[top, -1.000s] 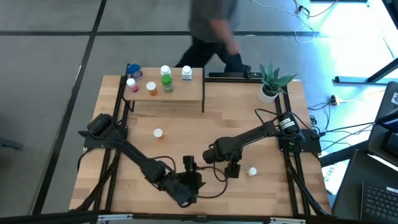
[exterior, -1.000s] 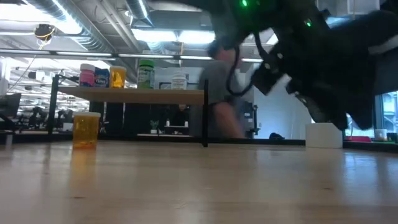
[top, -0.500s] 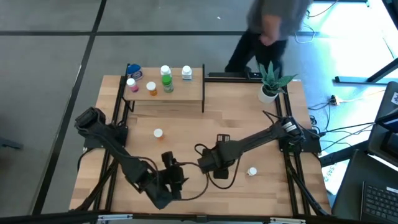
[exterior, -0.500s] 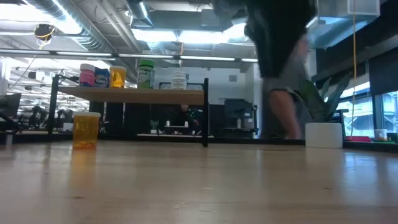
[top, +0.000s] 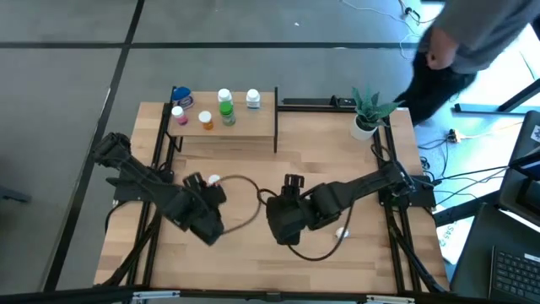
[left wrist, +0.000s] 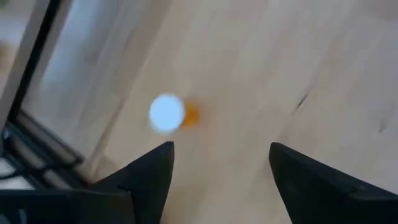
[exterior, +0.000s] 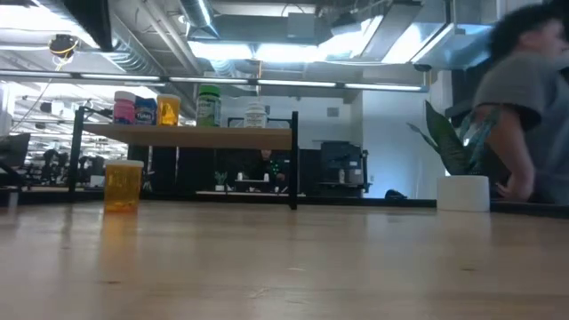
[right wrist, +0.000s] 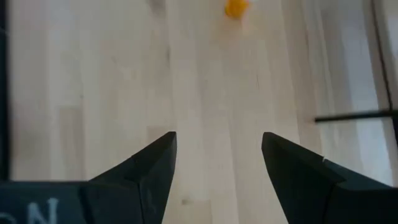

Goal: Pick and place medicine bottles onto shelf by color
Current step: Put the orange pill bottle on the shelf

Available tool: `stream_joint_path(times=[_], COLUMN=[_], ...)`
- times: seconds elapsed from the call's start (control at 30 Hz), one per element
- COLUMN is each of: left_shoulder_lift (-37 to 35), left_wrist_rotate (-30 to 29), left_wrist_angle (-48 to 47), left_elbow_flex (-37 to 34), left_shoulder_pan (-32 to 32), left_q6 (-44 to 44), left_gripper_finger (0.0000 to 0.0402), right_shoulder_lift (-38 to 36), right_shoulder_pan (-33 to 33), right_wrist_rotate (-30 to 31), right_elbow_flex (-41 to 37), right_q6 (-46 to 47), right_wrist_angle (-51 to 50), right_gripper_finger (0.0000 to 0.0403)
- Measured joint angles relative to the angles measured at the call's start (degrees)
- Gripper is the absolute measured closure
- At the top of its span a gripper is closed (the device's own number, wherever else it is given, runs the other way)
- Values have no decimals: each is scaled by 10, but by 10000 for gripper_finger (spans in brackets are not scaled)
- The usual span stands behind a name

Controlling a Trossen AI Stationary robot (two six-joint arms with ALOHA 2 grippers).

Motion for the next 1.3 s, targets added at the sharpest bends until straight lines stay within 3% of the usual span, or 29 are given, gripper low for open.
stream_joint_path(times=[0.1,0.23,0.4,0.63,1.3], left_shoulder_lift=[-18,-40,-63,-80,-80], left_wrist_rotate=[56,125,197,227,249], left_wrist_angle=[-27,-28,-11,40,156], left_elbow_flex=[0,-9,-40,-91,-191], left_shoulder_pan=[30,81,143,201,355], left_q6=[6,52,124,194,393], left_gripper_finger=[145,145,145,145,145], right_shoulder_lift=[-3,-45,-84,-98,-98], right_shoulder_pan=[2,2,2,14,29], right_wrist_rotate=[-5,-15,35,109,77], right_elbow_flex=[34,13,11,11,11], right_q6=[-32,-56,-51,-39,-15], right_wrist_angle=[3,30,36,10,12], right_gripper_finger=[163,163,163,163,163])
